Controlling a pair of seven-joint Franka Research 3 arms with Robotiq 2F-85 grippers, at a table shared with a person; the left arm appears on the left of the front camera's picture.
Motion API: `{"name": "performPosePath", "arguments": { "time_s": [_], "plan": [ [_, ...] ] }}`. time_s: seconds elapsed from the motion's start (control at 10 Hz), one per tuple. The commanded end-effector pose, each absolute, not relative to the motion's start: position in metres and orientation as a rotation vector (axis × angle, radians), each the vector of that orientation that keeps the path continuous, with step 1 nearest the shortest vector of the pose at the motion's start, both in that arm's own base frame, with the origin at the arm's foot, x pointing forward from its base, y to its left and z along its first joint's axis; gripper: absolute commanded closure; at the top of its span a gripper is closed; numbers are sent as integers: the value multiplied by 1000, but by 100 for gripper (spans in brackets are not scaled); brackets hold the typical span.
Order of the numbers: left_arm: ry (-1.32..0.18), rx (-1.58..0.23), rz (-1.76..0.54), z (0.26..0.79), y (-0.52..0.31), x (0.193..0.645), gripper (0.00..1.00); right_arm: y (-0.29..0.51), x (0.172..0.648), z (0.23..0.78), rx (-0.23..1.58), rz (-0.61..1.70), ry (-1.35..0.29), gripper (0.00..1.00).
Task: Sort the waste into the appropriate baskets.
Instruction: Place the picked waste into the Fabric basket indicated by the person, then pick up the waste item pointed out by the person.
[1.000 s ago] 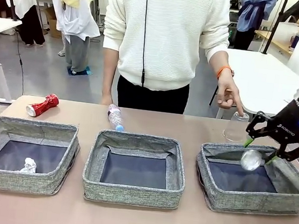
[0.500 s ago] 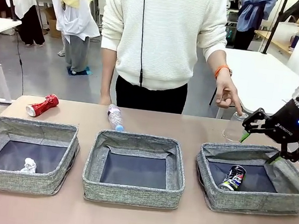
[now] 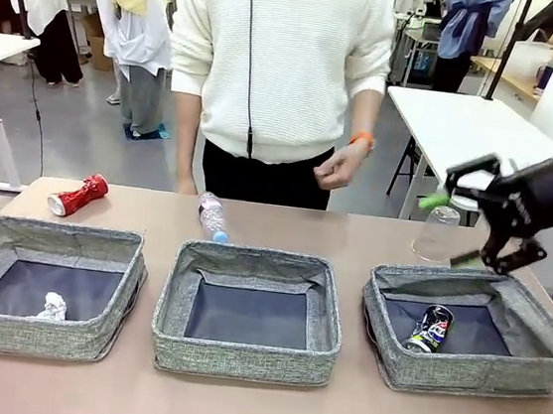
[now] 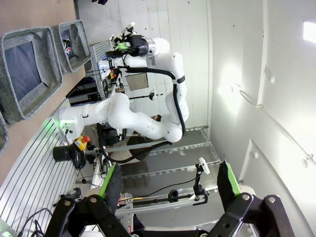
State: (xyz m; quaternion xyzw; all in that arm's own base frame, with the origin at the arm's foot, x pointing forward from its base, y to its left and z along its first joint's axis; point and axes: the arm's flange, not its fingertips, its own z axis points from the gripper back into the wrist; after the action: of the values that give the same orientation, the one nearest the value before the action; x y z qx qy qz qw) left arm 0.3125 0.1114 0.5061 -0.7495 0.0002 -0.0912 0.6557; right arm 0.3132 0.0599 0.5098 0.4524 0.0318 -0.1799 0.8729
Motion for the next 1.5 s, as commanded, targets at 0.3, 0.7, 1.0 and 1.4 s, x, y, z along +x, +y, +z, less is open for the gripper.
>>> {"name": "performPosePath", "arguments": {
  "time_s": [0.3,0.7,1.0,1.4],
  "plan": [
    [0,-1703,-205,508,112,312,0,5,289,535,1706,-58,280,0],
    [0,-1703,-205,508,112,312,0,21,290,556,1432,-194,131,0],
    [0,-1703,-205,508,112,312,0,21,290,556,1432,-194,131,0],
    [0,-1703,-205,508,112,312,0,21,290,556,1432,-194,131,0]
  ]
}}
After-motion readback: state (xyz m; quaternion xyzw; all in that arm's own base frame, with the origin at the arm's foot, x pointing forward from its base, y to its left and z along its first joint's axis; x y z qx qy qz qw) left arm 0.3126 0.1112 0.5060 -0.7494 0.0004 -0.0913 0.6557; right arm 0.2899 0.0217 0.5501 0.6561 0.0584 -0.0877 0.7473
